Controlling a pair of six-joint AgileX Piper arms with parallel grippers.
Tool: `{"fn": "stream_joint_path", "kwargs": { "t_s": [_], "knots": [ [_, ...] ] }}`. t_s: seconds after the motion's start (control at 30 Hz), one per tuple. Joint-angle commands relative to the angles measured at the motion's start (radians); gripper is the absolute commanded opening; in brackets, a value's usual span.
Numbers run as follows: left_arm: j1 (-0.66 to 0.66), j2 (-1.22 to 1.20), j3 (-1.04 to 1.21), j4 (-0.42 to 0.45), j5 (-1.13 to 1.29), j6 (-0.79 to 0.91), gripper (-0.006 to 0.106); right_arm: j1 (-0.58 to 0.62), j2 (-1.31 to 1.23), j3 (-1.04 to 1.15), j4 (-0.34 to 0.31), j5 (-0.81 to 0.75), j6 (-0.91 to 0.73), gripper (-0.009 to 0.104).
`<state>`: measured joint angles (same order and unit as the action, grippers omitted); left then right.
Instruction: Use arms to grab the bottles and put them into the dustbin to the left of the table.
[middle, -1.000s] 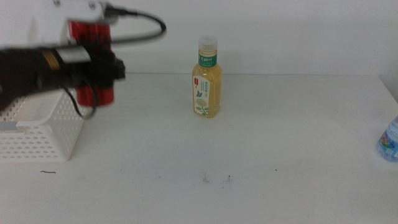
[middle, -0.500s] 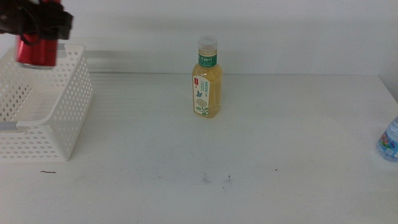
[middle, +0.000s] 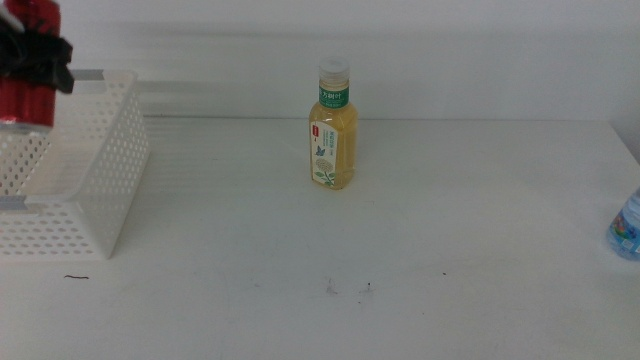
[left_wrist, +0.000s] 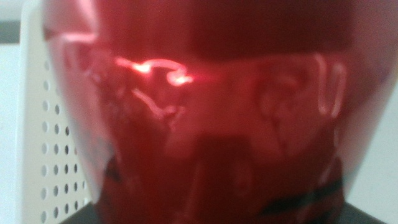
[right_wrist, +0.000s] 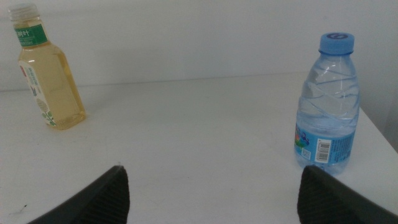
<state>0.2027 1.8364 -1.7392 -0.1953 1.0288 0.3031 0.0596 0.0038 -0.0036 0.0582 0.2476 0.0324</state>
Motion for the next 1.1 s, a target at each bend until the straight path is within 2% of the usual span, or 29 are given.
{"fn": "stream_joint_path", "kwargs": {
  "t_s": [0.0,0.6,0.7,0.8,1.0,1.07],
  "knots": [
    [0.025,0.019,-0.019,-0.017,-0.023,0.012,0.041,0.000,-0.004,0.004,-0.010,-0.009,-0.003,0.087],
    [0.067,0.200,-0.019,0.003,-0.016,0.112,0.043,0.000,-0.004,0.004,-0.010,-0.009,-0.003,0.087],
    [0.067,0.213,-0.017,0.004,-0.016,0.112,0.050,0.000,-0.004,0.004,-0.010,-0.009,-0.003,0.087],
    [0.067,0.222,-0.017,0.006,-0.011,0.112,0.061,0.000,-0.004,0.004,-0.010,-0.009,-0.003,0.087],
    [0.067,0.220,-0.017,0.020,0.019,0.116,0.094,0.000,-0.004,0.004,-0.010,-0.009,-0.003,0.087],
    [0.067,0.204,-0.019,0.022,0.051,0.112,0.094,0.000,-0.004,0.004,-0.010,-0.009,-0.003,0.087]
  ]
}}
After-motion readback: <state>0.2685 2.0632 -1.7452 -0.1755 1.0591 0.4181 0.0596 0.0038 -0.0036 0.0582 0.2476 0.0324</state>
